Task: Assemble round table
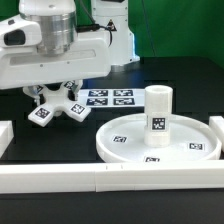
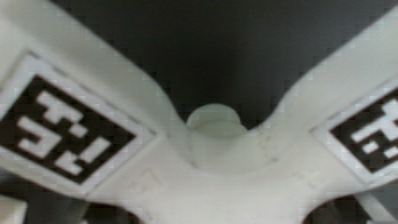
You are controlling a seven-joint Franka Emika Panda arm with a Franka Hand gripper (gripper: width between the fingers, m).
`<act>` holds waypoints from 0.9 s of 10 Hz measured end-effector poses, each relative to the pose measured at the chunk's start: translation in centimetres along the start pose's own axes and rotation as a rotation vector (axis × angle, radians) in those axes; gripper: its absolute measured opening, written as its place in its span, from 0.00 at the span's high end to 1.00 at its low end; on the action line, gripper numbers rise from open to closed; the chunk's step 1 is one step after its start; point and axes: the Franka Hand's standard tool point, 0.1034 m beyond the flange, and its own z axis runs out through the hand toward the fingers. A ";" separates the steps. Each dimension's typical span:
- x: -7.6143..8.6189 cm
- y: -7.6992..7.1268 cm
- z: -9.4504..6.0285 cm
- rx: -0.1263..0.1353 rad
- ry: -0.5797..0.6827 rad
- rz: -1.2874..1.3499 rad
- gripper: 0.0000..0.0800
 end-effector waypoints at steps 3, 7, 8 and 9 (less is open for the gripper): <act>2.2 -1.8 -3.3 0.005 0.040 -0.046 0.43; 3.5 -3.3 -4.5 0.004 0.054 -0.084 0.43; 3.5 -3.4 -4.5 0.004 0.055 -0.086 0.43; 3.6 -3.5 -4.6 0.004 0.055 -0.088 0.43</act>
Offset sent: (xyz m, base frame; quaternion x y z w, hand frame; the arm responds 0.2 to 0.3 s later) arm 0.0255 0.0446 0.0389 0.0094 -0.0102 -0.0039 0.9999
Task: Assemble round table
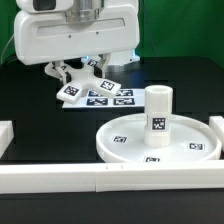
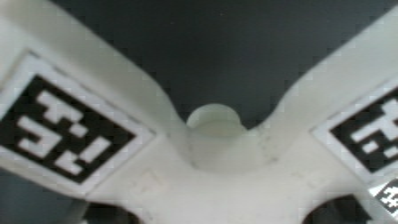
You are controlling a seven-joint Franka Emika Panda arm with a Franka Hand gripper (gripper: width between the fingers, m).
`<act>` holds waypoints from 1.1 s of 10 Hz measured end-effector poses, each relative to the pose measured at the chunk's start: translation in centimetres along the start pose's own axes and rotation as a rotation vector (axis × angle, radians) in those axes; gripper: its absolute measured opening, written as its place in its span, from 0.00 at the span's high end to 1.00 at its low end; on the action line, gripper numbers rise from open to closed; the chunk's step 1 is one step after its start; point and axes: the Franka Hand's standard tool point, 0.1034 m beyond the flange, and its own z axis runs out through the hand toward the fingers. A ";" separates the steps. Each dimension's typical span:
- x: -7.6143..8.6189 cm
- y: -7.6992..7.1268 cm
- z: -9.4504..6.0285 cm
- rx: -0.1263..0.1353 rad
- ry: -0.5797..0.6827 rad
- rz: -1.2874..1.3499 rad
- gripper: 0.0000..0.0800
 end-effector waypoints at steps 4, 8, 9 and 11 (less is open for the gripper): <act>4.4 -3.3 -3.7 0.006 0.048 -0.066 0.43; 4.2 -3.4 -3.3 0.008 0.044 -0.065 0.43; 5.4 -4.6 -3.9 0.001 0.071 -0.092 0.43; 7.9 -6.3 -4.9 -0.019 0.113 -0.178 0.43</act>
Offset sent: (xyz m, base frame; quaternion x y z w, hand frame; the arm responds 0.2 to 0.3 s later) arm 0.0342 0.0564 0.0416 0.0294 0.0157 -0.0189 0.9993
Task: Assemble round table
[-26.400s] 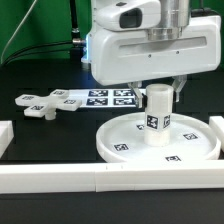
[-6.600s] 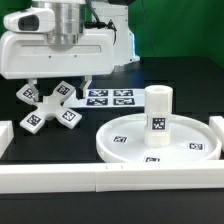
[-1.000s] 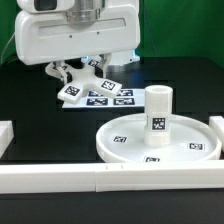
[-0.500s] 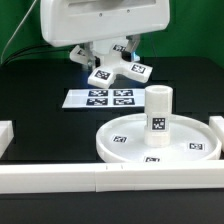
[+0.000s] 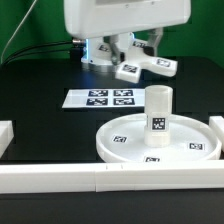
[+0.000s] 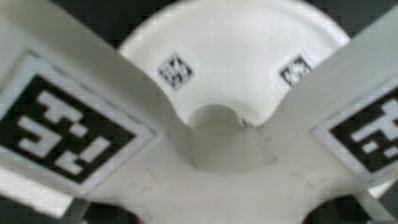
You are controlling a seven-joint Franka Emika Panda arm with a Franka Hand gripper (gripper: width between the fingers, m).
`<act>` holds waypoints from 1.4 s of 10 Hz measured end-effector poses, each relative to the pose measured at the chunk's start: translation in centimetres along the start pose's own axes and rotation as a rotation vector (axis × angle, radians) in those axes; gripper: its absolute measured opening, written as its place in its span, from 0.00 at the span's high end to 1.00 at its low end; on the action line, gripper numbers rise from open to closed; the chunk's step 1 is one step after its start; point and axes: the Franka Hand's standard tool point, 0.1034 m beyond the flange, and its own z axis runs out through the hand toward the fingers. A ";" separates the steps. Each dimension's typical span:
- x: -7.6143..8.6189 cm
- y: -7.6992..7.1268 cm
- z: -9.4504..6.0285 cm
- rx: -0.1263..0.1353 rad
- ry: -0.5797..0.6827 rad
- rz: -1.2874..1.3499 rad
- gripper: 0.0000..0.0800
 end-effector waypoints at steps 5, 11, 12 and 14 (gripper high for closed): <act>0.4 0.1 -0.1 -0.001 0.038 -0.009 0.43; 2.4 -0.4 -0.6 -0.022 0.103 -0.081 0.43; 2.4 -0.5 -0.6 -0.021 0.102 -0.081 0.43; 2.5 -0.9 -0.3 -0.015 0.108 -0.088 0.43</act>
Offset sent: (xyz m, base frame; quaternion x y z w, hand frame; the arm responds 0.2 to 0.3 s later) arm 0.0000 0.0000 0.0000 0.0000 0.0000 0.0000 1.0000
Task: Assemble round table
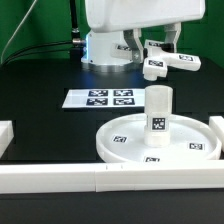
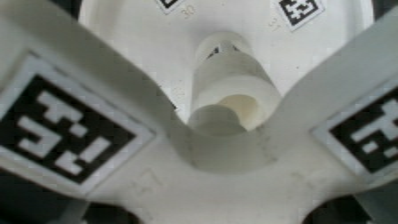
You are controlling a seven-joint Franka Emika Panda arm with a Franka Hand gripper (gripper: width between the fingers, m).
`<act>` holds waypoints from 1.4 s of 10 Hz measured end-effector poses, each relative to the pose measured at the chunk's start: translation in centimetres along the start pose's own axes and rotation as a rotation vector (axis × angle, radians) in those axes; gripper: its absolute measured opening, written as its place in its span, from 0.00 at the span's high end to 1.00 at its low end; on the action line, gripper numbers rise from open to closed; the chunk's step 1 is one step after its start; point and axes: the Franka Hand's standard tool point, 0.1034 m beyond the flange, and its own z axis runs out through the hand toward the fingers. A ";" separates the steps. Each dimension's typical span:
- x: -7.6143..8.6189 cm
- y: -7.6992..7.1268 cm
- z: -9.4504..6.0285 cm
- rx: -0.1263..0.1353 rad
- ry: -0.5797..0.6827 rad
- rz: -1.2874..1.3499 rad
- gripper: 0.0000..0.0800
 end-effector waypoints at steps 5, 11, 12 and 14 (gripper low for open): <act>-0.2 -0.1 0.3 -0.013 0.009 -0.002 0.43; -0.4 -1.0 1.2 0.002 -0.006 -0.002 0.43; -0.4 -1.0 1.2 0.002 -0.007 -0.003 0.43; -0.4 -1.3 1.5 0.006 -0.010 -0.007 0.43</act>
Offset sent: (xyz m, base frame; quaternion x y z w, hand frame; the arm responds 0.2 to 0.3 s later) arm 0.0000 0.0000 0.0000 0.0000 0.0000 0.0000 1.0000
